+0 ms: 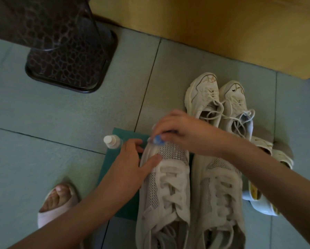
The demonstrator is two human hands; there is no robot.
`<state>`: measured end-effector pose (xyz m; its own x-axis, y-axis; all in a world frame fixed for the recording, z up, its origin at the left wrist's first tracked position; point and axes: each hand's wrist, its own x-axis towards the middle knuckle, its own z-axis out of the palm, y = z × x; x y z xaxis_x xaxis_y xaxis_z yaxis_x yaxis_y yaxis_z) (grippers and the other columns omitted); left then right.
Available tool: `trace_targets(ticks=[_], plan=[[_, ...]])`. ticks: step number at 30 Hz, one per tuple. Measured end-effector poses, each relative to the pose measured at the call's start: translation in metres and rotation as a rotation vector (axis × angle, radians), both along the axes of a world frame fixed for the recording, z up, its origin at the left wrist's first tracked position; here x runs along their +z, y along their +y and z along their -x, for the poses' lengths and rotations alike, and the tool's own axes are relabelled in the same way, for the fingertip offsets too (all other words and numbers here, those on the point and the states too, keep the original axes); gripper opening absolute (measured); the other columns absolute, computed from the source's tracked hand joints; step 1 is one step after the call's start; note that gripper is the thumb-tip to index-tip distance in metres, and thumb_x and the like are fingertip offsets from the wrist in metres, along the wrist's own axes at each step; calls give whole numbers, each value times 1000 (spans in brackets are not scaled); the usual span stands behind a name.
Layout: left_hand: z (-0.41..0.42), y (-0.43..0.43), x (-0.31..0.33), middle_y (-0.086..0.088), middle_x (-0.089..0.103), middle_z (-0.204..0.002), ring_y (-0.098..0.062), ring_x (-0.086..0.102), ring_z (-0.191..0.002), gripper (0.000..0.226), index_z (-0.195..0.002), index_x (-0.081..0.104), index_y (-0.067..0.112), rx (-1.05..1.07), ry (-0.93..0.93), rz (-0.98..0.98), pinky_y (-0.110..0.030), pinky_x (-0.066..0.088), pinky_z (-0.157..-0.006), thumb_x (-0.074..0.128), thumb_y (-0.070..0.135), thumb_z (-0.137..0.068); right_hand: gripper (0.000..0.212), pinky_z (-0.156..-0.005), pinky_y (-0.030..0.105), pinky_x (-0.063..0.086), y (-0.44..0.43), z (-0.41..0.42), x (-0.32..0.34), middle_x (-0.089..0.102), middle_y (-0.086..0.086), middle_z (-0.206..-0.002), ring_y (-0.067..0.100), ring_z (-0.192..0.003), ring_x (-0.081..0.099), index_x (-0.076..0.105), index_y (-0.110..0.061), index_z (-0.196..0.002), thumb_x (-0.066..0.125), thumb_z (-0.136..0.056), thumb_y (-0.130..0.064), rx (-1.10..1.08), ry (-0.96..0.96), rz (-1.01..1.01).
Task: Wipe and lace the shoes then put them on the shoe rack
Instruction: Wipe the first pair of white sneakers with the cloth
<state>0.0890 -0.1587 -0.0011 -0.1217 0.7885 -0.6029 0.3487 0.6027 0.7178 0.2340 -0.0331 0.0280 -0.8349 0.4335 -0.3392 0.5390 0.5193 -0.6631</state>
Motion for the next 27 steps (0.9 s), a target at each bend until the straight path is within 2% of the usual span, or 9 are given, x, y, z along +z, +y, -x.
trace_targets(ticks=[3,5,10,14,16,18,22,26,27], plan=[[0,0,0,16,52,-101,0,56,-87,48,-117,36,30,23,-10,-41,-38,57,-74,59,46,-78,18,-91,38,37,-17,32,-4,62,-6,-107,17,-105,43,67,-21,-101,52,-92,-23,308,-68,-169],[0,0,-1,16,53,-104,2,56,-89,53,-121,34,29,26,-15,-46,-37,57,-75,59,48,-78,19,-90,39,37,-15,30,-3,62,-6,-110,18,-105,44,67,-22,-103,51,-93,-24,319,-80,-197],[-1,2,-2,7,49,-115,-8,57,-93,67,-134,25,32,34,-18,-15,-40,58,-68,61,46,-80,25,-96,32,37,6,-7,1,61,-6,-120,13,-113,48,64,-21,-115,49,-95,-18,27,-47,-45],[-2,1,1,4,45,-119,-11,56,-95,63,-136,24,28,-6,6,-7,-40,59,-67,57,43,-84,28,-92,6,33,-10,-23,-3,63,1,-122,-1,-110,49,65,-12,-117,54,-92,-7,-241,91,2],[0,3,3,1,43,-125,-15,55,-102,59,-136,25,27,-77,21,-4,-42,57,-75,52,44,-87,29,-90,-2,29,-22,-29,-5,62,1,-122,-7,-109,45,65,-10,-117,55,-90,-3,-382,128,-18],[2,8,5,-3,40,-129,-20,54,-105,52,-134,28,24,-142,7,33,-44,58,-73,50,42,-90,29,-88,-6,27,-32,-29,-3,62,1,-123,-4,-109,48,65,-10,-116,55,-91,-3,-504,133,-19],[-1,21,11,-12,40,-130,-31,54,-105,40,-128,34,13,-221,39,112,-47,58,-68,44,32,-95,29,-86,7,34,-44,-22,2,64,3,-121,11,-107,56,64,-10,-118,53,-92,-5,-683,100,-5],[-9,20,16,-16,40,-130,-33,54,-102,37,-129,34,8,-184,66,117,-37,53,-57,41,27,-98,27,-74,20,42,-59,-19,4,67,5,-100,1,-75,54,66,-10,-115,52,-93,-6,-883,145,14],[-9,19,18,-16,41,-129,-32,54,-101,35,-128,35,9,-172,68,109,-38,53,-59,40,27,-98,27,-73,22,43,-66,-19,5,67,5,-99,2,-74,55,67,-10,-115,51,-93,-5,-927,178,12]])
